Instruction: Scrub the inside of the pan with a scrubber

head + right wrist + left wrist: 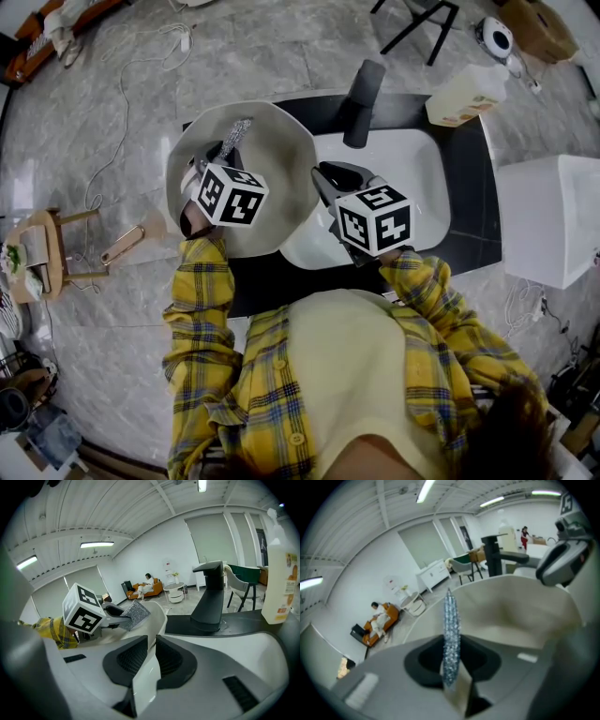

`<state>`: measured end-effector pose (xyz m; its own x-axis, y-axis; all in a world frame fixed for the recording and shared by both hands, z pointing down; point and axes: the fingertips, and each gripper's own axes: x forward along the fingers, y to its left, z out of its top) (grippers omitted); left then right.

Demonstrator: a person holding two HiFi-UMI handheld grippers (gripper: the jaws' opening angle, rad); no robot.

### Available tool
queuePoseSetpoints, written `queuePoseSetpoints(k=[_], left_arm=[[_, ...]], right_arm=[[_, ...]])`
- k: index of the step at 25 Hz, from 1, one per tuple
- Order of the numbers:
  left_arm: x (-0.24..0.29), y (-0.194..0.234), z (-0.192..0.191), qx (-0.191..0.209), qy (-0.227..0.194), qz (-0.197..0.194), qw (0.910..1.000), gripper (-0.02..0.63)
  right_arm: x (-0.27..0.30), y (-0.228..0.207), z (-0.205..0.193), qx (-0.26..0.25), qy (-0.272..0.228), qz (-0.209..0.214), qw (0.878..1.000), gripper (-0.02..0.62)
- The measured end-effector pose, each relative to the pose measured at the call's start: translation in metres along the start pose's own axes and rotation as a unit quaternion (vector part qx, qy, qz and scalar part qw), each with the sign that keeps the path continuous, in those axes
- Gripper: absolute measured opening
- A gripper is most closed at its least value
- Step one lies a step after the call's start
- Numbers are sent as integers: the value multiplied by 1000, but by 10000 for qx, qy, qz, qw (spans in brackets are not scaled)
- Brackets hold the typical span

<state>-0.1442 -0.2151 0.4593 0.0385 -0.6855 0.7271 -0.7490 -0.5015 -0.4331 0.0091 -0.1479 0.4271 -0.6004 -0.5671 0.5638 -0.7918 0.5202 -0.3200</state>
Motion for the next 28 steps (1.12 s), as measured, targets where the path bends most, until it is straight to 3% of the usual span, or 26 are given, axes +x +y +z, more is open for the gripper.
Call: queuePoseSetpoints(k=[14, 28], left_arm=[[0, -30, 17, 1133, -93, -457, 9925, 87], [-17, -66, 17, 2107, -24, -1116, 9712, 87]], right_arm=[[0, 0, 0, -1, -8, -1, 10000, 18], [0, 0, 0, -9, -23, 4, 10000, 18]])
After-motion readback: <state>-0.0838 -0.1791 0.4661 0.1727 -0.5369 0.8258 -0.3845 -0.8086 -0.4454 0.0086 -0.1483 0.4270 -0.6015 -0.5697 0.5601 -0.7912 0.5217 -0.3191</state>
